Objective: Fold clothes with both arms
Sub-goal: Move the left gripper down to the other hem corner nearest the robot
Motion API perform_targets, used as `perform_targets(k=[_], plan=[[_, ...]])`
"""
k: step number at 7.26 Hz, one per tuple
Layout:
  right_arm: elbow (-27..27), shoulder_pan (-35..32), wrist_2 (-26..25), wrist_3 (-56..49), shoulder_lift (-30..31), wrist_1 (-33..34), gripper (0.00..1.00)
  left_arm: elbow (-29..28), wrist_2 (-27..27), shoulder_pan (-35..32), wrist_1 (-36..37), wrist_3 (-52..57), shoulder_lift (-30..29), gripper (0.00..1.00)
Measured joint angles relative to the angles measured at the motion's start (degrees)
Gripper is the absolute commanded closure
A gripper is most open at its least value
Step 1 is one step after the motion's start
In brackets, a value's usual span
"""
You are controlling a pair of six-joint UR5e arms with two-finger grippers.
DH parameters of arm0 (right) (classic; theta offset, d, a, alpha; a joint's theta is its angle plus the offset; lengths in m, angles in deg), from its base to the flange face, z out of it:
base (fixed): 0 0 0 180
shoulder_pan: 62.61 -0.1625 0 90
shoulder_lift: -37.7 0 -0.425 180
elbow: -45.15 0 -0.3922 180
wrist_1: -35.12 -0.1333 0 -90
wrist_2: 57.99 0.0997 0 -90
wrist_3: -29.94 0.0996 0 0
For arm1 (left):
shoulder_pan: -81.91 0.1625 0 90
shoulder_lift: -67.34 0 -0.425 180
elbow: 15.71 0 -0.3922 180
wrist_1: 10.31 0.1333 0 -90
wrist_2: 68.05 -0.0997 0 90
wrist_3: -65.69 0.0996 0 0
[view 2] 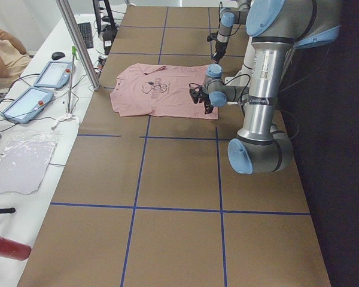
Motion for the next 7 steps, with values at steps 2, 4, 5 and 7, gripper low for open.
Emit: perform_targets(k=[2,4,5,7], plan=[[0.0,0.0,0.0,0.0,0.0,0.0,1.0,-0.2,-1.0,1.7,0.1,-1.1,1.4,0.15],[0.0,0.0,-0.1,0.0,0.0,0.0,1.0,-0.3,-1.2,3.3,0.1,-2.2,2.4,0.21],[0.0,0.0,-0.1,0.0,0.0,0.0,1.0,-0.2,-1.2,3.6,0.2,-2.5,2.6,0.25],[0.0,0.0,-0.1,0.0,0.0,0.0,1.0,0.0,-1.2,4.3,0.3,-2.7,3.3,0.34]])
